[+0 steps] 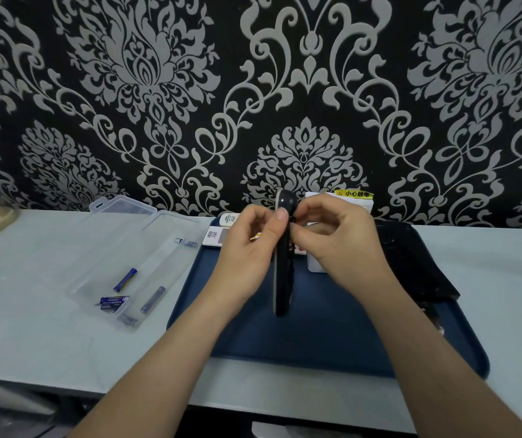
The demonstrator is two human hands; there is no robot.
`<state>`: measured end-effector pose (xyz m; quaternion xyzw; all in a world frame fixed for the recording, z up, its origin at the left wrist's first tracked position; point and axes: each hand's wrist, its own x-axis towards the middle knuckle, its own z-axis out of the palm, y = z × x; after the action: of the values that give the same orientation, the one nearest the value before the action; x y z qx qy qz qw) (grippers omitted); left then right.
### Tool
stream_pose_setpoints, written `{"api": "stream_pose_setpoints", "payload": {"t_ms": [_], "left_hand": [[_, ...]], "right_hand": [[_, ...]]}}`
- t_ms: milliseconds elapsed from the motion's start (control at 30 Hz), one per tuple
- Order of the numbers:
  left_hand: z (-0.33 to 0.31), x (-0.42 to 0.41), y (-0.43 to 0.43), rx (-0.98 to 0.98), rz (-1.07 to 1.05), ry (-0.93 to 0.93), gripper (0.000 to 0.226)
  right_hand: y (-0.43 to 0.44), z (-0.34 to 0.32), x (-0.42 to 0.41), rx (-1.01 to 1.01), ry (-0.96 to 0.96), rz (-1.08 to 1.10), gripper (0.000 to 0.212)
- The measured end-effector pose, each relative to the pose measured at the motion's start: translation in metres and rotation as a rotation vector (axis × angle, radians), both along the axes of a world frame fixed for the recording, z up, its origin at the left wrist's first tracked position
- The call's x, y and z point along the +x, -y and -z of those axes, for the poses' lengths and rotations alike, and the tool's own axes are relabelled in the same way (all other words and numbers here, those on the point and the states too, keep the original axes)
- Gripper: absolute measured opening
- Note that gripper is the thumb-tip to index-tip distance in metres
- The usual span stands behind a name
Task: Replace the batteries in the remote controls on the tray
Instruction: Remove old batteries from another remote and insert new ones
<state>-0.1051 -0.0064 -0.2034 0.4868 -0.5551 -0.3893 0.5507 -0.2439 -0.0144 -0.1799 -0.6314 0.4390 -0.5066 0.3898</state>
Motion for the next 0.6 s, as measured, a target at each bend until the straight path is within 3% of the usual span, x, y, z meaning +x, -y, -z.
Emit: {"api": "stream_pose_setpoints", "payload": {"t_ms": [100, 267, 467, 600], "left_hand": [[-0.001, -0.003, 0.0, -0.086, -0.075, 0.066, 0.046], [-0.008, -0.008, 0.001, -0.301, -0.258, 0.235, 0.03], [-0.004, -0.009, 0.004, -0.403, -0.276, 0.381, 0.029], [-0.005, -0.007, 0.001, -0.44, -0.277, 0.399, 0.03]], "right_hand": [[-0.001, 0.002, 0.006, 0.025, 0.013, 0.019, 0.021], [-0.001, 0.003, 0.014, 0.094, 0.184, 0.048, 0.008], [0.001, 0.001, 0.013, 0.025, 0.176, 0.116, 0.008], [0.002, 0.0, 0.007, 0.006, 0.044, 0.082, 0.01]]}}
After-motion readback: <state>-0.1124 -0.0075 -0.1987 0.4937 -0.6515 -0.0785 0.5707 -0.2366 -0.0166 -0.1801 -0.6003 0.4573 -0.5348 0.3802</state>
